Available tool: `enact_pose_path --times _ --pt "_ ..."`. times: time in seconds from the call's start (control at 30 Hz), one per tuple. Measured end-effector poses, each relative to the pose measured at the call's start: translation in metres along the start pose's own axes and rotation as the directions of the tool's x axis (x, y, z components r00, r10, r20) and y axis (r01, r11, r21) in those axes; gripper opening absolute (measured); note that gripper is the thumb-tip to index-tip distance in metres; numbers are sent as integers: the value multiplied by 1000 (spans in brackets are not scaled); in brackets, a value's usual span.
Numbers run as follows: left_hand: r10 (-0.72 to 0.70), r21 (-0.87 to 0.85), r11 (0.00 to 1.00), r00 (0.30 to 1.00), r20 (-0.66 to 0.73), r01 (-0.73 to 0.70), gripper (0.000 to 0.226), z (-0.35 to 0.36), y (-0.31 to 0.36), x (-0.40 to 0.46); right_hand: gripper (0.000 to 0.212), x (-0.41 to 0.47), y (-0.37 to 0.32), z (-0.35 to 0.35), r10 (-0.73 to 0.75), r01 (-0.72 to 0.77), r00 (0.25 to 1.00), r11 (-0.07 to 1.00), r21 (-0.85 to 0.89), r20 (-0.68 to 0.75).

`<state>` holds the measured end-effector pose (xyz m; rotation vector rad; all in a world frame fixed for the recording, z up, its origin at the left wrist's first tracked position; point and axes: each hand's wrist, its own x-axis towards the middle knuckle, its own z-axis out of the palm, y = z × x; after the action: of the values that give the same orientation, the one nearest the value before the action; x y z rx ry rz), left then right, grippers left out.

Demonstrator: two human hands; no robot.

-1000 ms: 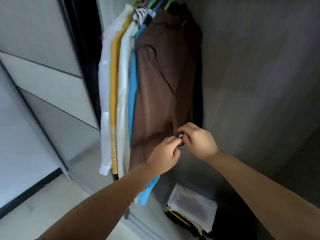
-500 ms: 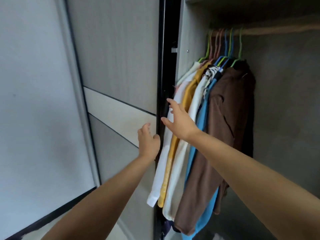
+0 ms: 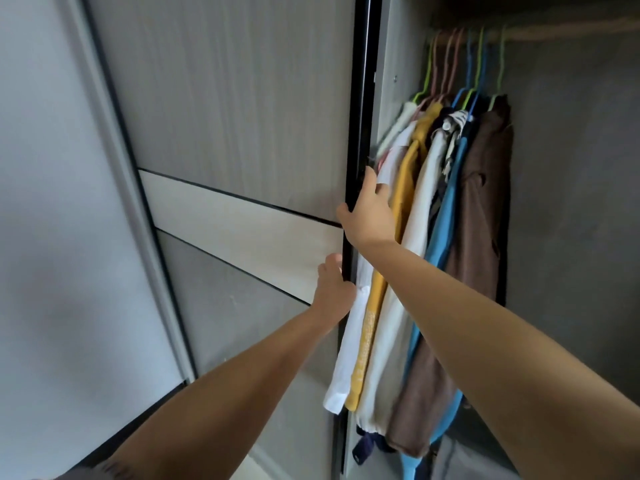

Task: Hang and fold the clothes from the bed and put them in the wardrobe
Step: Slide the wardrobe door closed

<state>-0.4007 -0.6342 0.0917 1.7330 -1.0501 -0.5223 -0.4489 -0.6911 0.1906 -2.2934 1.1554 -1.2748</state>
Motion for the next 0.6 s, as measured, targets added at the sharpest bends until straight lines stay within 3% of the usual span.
enact_pose_path --times 0.17,0.3,0.6 --pt "34 40 999 999 31 -35 52 1 6 -9 68 -6 -4 -7 40 -39 999 998 48 -14" --pt "30 -34 999 996 87 -27 51 13 9 -24 60 -15 4 -26 61 -61 998 997 39 -11" --pt "131 -110 986 991 30 -127 54 89 37 -77 62 -50 48 -105 81 -85 995 994 -62 -62"
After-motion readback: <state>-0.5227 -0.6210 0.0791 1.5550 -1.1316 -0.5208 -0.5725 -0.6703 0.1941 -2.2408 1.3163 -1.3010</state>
